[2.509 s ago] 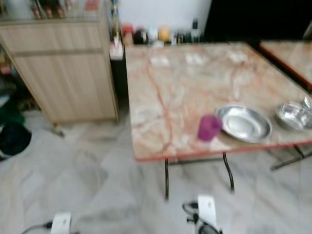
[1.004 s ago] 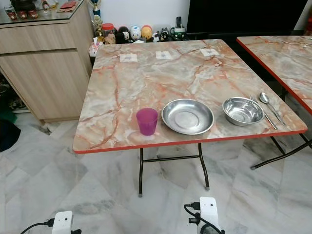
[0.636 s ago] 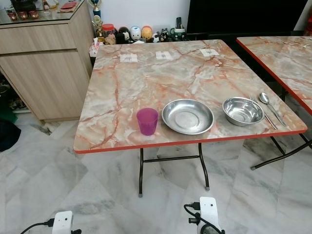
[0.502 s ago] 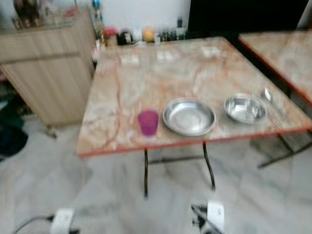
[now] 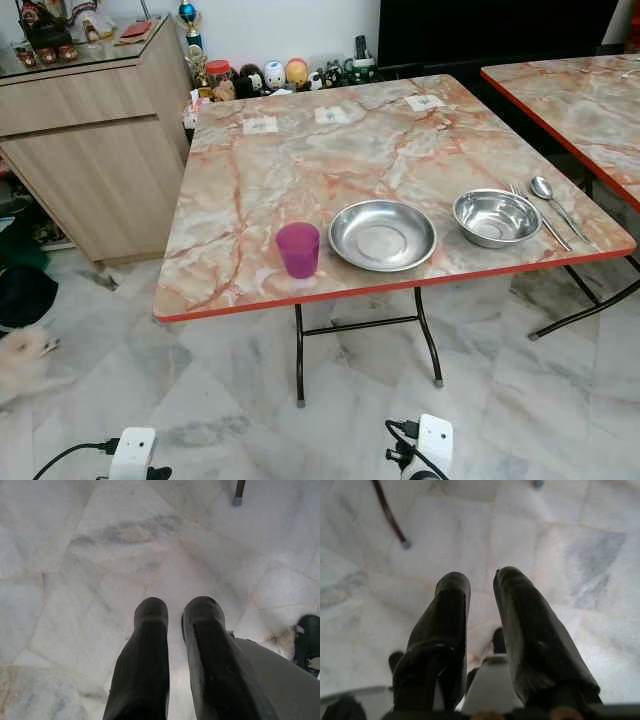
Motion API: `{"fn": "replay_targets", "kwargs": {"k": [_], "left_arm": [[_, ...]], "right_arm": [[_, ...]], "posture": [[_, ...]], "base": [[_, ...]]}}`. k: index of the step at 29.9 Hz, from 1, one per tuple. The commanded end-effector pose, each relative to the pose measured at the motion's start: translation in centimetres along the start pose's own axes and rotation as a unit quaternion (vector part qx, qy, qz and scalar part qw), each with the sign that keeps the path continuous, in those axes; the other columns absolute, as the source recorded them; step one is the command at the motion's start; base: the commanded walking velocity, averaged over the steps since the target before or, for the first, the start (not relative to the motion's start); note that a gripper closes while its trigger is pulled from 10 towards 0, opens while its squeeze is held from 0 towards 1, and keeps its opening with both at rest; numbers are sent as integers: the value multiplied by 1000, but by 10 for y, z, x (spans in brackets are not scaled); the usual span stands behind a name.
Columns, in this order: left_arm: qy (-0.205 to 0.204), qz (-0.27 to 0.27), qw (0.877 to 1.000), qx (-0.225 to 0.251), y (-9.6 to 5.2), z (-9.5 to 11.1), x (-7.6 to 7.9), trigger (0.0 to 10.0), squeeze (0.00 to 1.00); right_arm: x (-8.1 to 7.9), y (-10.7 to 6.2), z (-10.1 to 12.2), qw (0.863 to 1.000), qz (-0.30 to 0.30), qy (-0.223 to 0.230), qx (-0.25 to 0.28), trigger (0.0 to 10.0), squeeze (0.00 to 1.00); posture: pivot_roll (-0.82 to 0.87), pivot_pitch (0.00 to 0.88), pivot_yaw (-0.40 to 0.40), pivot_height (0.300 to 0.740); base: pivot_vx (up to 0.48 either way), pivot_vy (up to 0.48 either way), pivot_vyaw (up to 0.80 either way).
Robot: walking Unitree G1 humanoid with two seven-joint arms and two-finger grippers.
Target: Setting the table
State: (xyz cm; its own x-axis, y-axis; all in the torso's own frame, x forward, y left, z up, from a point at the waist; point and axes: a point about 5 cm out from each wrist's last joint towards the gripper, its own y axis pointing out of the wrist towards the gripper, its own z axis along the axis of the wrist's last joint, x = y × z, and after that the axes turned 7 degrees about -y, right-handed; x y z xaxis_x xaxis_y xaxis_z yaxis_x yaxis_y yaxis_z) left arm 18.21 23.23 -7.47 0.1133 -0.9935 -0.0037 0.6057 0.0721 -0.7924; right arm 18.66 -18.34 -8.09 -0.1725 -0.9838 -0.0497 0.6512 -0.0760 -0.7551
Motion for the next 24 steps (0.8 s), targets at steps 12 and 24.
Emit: {"fn": "replay_targets", "kwargs": {"k": [12, 24], "left_arm": [[-32, 12, 995, 94, -3, 19, -6, 10000, 0], [-49, 9, 986, 158, -8, 26, -13, 10000, 0]], "right_arm": [[27, -8, 42, 982, -40, -2, 184, 10000, 0], [27, -29, 79, 941, -30, -39, 335, 10000, 0]], "posture": [[-71, 0, 20, 740], [-87, 0, 44, 740]], "base": [[0, 0, 0], [0, 0, 0]]}}
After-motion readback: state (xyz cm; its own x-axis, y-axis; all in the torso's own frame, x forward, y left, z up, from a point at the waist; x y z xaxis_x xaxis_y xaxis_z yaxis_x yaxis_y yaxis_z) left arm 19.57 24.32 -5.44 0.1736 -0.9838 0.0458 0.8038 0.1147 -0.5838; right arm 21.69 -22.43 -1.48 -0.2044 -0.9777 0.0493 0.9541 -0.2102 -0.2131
